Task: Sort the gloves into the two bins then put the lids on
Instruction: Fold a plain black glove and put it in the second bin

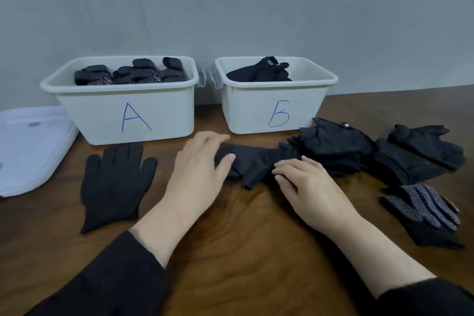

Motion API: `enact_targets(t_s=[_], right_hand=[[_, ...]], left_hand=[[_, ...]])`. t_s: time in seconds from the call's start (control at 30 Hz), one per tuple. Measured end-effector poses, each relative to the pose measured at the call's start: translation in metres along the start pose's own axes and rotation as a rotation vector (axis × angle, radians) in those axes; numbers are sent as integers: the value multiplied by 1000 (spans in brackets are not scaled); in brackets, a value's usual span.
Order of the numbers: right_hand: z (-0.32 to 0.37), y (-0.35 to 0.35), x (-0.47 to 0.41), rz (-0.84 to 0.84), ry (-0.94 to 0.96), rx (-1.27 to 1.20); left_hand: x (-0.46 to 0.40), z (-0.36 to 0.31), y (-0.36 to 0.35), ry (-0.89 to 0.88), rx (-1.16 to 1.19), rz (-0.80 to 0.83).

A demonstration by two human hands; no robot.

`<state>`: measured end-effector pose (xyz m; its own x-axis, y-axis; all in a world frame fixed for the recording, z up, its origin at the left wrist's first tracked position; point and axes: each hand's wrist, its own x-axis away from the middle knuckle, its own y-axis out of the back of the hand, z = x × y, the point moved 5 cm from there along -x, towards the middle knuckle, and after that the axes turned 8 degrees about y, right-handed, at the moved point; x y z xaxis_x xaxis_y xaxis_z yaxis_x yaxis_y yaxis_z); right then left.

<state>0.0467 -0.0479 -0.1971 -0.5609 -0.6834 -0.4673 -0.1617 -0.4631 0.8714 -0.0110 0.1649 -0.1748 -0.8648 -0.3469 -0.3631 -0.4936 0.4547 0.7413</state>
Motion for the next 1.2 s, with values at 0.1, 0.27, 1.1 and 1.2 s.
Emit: enact_targets(t_s=[0.1, 0.27, 1.1, 1.2], right_hand=[[6, 1, -1, -12, -7, -45], [24, 5, 4, -2, 92, -101], [55, -25, -21, 94, 121, -192], [53, -22, -22, 81, 109, -199]], left_hand=[[23, -28, -24, -242, -155, 195], [16, -15, -38, -275, -271, 213], [28, 27, -5, -177, -394, 286], [30, 21, 0, -170, -378, 261]])
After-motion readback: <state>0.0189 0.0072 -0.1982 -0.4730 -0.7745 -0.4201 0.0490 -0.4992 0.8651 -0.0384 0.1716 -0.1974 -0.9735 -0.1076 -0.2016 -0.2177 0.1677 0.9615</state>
